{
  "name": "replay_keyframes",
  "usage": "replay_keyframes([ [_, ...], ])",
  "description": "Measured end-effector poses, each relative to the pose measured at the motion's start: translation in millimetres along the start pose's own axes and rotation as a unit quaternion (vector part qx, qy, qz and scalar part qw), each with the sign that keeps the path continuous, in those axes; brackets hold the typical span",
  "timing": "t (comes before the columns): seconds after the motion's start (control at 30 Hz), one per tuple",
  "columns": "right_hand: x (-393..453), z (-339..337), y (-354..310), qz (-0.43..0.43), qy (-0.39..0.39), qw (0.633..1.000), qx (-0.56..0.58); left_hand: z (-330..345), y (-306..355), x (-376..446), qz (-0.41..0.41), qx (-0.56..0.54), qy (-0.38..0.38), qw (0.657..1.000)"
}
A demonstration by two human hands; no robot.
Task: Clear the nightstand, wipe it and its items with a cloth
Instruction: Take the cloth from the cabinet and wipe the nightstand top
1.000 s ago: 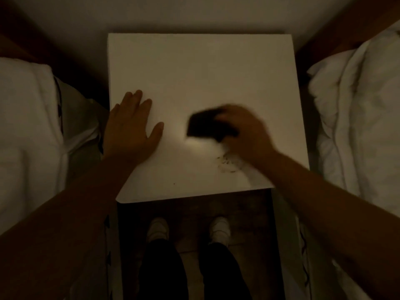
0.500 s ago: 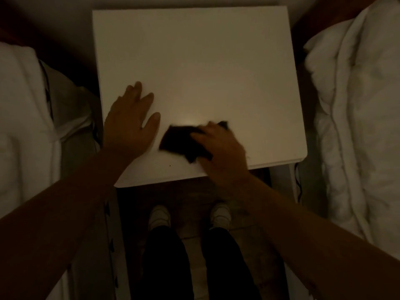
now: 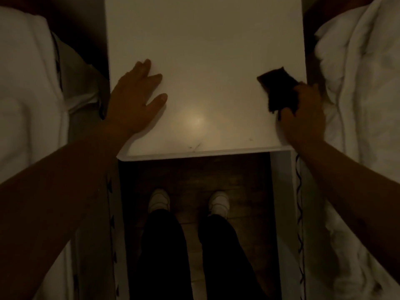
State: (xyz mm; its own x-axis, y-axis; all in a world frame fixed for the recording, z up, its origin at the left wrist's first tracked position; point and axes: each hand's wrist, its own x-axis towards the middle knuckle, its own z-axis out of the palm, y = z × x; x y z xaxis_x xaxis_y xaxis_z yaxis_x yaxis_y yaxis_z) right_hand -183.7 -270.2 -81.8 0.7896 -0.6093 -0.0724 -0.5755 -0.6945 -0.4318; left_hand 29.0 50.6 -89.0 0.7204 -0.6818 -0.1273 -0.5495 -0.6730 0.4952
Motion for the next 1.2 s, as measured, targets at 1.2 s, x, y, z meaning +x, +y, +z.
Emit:
replay_keyframes([
  [1.2, -99.8, 93.0, -145.5, -0.532, -0.111, 0.834, -0.094, 16.9, 49.0, -149.5, -0.201, -0.081, 0.086, 0.972],
])
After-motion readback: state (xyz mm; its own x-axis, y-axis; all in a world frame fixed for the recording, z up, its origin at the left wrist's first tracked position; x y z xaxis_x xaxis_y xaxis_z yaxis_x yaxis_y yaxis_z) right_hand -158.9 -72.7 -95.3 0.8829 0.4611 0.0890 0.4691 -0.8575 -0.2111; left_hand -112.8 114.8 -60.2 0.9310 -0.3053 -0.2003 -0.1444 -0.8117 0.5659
